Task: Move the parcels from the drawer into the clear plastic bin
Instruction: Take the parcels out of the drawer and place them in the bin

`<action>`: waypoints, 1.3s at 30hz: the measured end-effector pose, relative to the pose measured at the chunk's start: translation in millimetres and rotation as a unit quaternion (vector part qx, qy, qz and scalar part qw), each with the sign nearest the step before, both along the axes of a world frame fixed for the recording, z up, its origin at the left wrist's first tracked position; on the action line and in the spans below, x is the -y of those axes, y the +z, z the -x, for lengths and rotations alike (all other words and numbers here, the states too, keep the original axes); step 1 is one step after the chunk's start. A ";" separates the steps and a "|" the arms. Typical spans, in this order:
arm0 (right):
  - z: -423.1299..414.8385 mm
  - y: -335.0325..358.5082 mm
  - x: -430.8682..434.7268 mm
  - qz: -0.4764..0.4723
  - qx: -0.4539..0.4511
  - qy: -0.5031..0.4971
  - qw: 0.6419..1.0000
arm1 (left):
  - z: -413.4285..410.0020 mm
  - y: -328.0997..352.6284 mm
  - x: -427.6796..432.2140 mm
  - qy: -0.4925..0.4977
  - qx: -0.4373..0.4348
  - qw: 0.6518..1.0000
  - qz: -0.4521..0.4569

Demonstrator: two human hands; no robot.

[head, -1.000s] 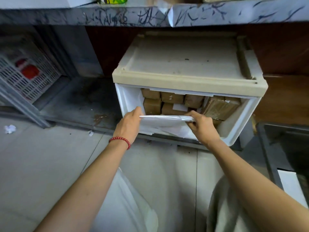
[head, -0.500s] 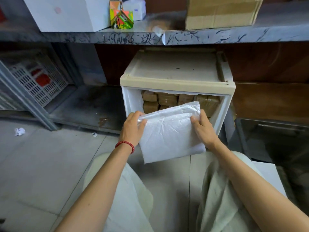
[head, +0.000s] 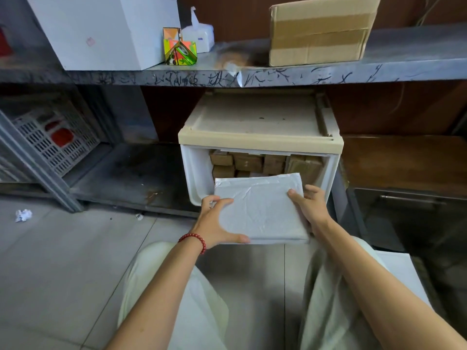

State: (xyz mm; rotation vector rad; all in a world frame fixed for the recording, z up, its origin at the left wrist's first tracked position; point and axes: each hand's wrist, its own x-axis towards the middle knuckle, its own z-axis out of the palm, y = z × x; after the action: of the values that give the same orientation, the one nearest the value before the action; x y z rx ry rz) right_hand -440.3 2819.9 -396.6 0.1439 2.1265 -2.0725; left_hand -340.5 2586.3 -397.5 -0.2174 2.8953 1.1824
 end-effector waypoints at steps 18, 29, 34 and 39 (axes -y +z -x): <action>8.3 3.7 -7.6 0.030 0.064 0.114 0.991 | 8.2 1.2 10.7 0.076 -0.065 0.993 0.063; 7.8 10.6 -23.6 -0.129 -0.063 0.137 0.980 | 22.7 14.6 -9.7 0.027 -0.052 0.998 -0.019; 7.4 28.5 -82.6 -0.087 -0.108 0.044 0.989 | 51.0 47.4 -58.4 0.055 -0.162 0.981 -0.092; -3.6 41.0 -144.2 -0.049 -0.132 -0.086 0.986 | 92.1 80.0 -131.6 -0.016 -0.125 0.981 -0.150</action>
State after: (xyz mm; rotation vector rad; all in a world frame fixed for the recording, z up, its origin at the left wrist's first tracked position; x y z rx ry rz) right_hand -436.7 2964.1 -355.6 0.0694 2.4525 -2.1898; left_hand -432.6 2717.9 -317.5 -0.0198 2.8489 1.7317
